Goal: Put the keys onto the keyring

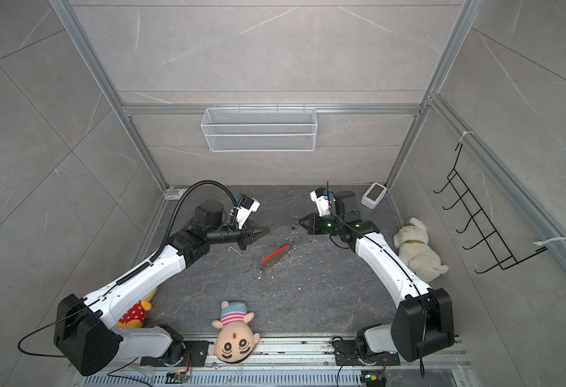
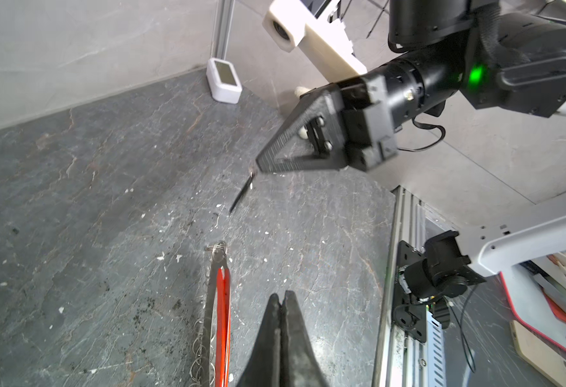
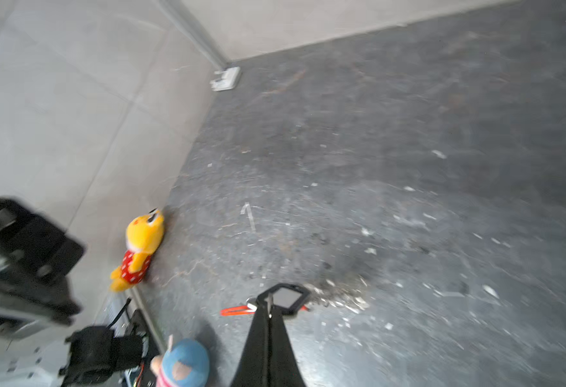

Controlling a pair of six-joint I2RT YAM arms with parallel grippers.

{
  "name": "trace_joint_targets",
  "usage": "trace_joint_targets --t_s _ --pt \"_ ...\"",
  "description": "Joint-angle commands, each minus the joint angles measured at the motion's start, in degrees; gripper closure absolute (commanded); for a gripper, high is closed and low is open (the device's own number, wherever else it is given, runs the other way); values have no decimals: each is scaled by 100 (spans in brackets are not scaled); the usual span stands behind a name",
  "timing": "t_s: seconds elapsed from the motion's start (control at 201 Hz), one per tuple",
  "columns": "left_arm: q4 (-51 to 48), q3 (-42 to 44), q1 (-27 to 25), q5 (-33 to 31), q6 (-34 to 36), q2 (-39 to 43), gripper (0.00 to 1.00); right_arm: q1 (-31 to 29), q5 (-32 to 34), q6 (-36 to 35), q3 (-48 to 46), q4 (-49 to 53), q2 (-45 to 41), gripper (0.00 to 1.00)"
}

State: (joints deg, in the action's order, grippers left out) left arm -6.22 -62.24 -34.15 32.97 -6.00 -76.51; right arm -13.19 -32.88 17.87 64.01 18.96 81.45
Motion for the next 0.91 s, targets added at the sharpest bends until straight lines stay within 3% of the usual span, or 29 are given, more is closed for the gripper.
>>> trace_joint_targets --t_s 0.0,0.179,0.369,0.653,0.762,0.902 --pt "41 85 5 -603 31 -218 100 250 693 251 -432 328 525 100" --pt "-649 -156 23 -1704 -126 -662 100 373 748 226 -486 418 1496 100" --pt "-920 -204 64 -1943 -267 -867 100 443 1111 242 -416 662 2116 100" --pt "-767 -39 58 -1272 -625 -972 100 625 2249 218 -869 987 1037 100" --pt "-596 53 29 -871 -892 -1156 98 625 2133 243 -985 1083 709 100" --pt "-214 306 -80 -687 -1192 -1269 91 634 2093 288 -1213 863 971 100"
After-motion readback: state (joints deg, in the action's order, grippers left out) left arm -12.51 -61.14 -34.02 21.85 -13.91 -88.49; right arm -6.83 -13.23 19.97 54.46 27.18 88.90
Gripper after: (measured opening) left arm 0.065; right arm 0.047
